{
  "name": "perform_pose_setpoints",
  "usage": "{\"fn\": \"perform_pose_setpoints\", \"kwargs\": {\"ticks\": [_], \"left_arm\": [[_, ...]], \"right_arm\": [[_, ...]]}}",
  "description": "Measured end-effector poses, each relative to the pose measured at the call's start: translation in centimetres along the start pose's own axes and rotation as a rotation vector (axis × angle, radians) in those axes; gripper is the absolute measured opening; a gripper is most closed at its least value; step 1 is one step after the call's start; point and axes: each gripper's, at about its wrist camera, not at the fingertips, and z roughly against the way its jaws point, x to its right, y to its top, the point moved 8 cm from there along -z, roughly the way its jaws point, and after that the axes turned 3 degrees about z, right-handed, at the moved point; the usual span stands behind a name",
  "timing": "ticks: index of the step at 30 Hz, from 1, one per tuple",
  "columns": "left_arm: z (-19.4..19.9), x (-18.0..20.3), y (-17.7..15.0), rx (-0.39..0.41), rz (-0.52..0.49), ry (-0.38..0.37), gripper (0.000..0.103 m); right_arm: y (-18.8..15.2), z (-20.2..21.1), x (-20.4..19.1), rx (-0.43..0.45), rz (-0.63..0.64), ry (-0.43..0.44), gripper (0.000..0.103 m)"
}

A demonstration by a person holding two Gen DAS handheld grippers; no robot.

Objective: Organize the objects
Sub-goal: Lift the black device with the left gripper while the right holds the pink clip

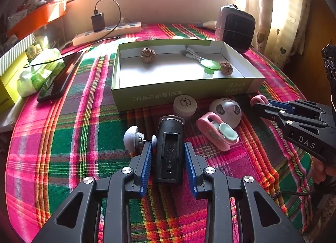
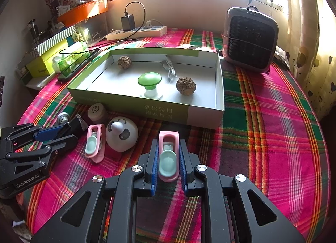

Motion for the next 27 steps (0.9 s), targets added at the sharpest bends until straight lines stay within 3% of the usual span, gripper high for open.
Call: {"fn": "perform_pose_setpoints", "kwargs": {"ticks": [27], "left_arm": [[2.3, 0.3, 2.2, 0.048, 0.018, -0.053, 0.027]], "right_arm": [[1.2, 1.1, -0.3, 0.03, 0.019, -0.002, 0.018]]}}
